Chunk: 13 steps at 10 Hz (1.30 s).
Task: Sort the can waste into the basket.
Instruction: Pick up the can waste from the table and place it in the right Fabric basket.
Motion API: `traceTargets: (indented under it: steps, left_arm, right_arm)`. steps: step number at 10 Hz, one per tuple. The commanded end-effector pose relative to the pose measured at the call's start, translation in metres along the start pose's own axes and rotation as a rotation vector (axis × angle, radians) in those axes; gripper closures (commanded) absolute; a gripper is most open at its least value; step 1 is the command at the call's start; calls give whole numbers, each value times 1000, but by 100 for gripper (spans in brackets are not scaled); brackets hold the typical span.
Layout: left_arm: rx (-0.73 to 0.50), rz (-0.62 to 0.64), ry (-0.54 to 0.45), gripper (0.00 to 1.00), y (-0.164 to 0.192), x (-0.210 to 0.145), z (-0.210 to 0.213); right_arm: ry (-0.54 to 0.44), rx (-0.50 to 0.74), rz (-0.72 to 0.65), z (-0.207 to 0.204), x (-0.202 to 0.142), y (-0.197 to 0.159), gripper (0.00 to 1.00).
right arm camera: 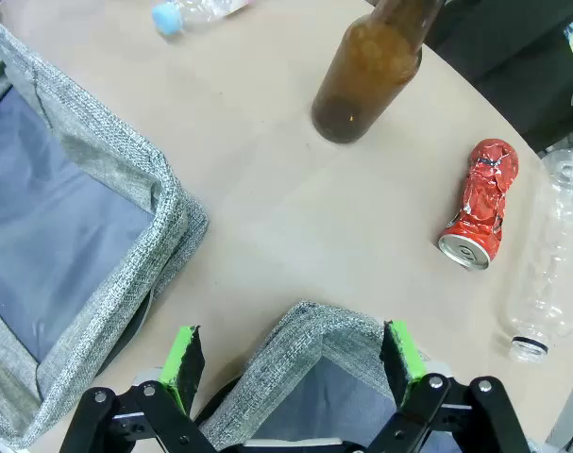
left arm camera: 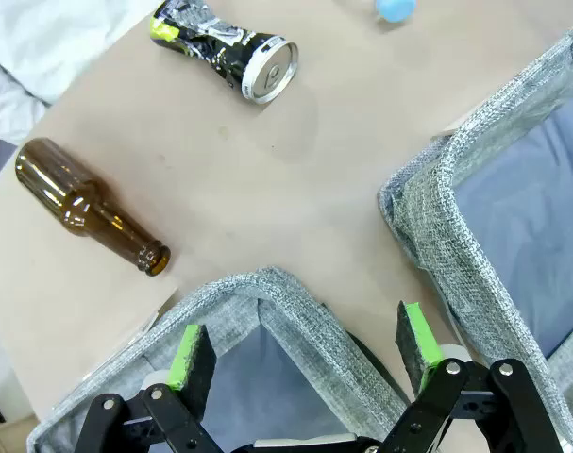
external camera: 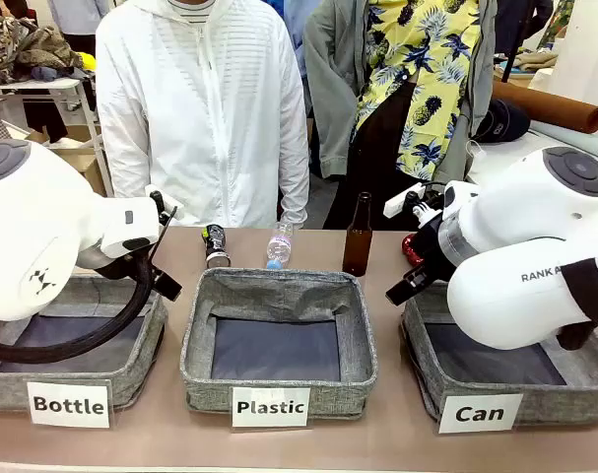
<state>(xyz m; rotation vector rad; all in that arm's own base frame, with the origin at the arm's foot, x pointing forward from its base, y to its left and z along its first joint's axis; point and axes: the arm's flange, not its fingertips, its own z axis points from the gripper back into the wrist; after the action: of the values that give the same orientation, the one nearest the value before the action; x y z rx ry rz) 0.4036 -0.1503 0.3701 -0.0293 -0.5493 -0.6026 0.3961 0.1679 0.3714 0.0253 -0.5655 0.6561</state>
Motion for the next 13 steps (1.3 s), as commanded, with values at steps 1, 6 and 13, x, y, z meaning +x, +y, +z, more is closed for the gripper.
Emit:
traceTargets:
  steps: [1, 6, 13]
  left_arm:
    - [0, 0, 0, 0, 0, 0, 0]
    - [0, 0, 0, 0, 0, 0, 0]
    - [0, 0, 0, 0, 0, 0, 0]
  right_arm:
    - [0, 0, 0, 0, 0, 0, 0]
    - [0, 0, 0, 0, 0, 0, 0]
    - [0, 0, 0, 0, 0, 0, 0]
